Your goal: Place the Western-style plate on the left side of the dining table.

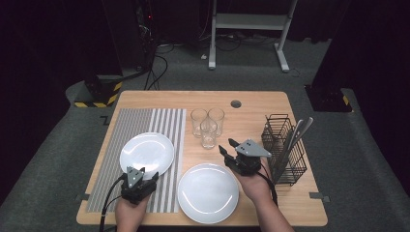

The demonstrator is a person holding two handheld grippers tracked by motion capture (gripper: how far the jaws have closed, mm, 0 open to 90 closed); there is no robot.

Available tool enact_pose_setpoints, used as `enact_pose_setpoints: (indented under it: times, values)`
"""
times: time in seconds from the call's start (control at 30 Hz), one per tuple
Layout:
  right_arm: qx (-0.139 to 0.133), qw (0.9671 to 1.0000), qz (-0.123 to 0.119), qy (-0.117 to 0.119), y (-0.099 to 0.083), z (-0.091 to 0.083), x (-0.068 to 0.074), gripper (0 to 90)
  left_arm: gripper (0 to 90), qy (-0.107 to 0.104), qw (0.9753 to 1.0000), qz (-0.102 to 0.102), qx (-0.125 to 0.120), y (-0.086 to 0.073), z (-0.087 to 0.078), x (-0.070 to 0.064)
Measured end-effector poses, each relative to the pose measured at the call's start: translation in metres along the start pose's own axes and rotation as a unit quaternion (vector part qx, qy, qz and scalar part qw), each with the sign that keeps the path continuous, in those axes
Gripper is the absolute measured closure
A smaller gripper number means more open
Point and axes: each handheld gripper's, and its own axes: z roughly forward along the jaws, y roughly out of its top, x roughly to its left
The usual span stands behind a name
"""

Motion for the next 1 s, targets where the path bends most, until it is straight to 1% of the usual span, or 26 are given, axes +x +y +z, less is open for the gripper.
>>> enact_pose_setpoints:
  times: [0.27,0.43,0.53,0.8,1.0]
  values:
    - [-0.027,0.9996,-0.007,-0.01,0.011,-0.012,-0.005,53.9,42.8,-0.006,1.0,-0.005,0.001,0.0,0.0,0.002]
    - [-0.036,0.9992,-0.008,-0.015,0.016,-0.017,-0.009,54.0,42.7,-0.011,0.9999,-0.006,0.004,0.0,0.001,0.002]
    - [-0.042,0.9988,-0.011,-0.019,0.019,-0.019,-0.011,54.1,42.5,-0.017,0.9998,-0.012,0.007,0.0,0.001,0.003]
    - [-0.061,0.9975,-0.014,-0.034,0.026,-0.031,-0.018,54.8,41.9,-0.014,0.9998,-0.008,0.008,0.001,0.001,0.003]
    - [-0.07,0.9966,-0.014,-0.042,0.03,-0.039,-0.023,55.0,41.8,-0.016,0.9998,-0.012,0.009,0.001,0.002,0.004]
